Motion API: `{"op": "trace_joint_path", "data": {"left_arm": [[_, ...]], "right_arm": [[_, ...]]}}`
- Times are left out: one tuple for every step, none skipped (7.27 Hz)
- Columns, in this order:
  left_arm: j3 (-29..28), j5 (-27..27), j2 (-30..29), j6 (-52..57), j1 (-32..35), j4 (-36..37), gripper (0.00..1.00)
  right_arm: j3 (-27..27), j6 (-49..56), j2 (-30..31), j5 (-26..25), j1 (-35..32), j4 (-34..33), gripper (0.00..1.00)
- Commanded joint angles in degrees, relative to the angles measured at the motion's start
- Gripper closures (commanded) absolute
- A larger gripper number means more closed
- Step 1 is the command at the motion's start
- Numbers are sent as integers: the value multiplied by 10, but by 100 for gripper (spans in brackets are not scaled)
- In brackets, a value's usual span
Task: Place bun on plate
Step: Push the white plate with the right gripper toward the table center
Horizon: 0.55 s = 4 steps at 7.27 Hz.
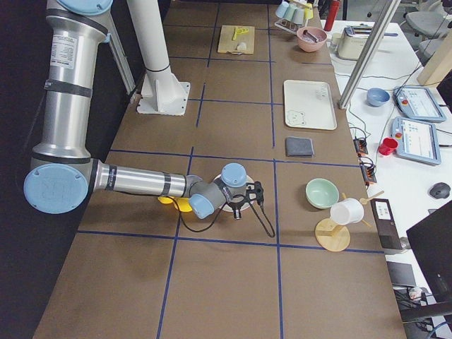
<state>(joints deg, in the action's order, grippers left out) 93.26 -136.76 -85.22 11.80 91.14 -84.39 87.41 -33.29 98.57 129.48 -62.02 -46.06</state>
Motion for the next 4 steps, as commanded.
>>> {"op": "trace_joint_path", "data": {"left_arm": [[1, -1, -1, 0, 0, 0, 0], [1, -1, -1, 0, 0, 0, 0], [2, -1, -1, 0, 0, 0, 0], [2, -2, -1, 0, -1, 0, 0]], "right_arm": [[6, -100, -74, 2, 32, 2, 100], [7, -187, -145, 1, 74, 2, 99], [8, -267, -203, -2, 114, 1, 99], [9, -333, -253, -17, 158, 0, 98]]}}
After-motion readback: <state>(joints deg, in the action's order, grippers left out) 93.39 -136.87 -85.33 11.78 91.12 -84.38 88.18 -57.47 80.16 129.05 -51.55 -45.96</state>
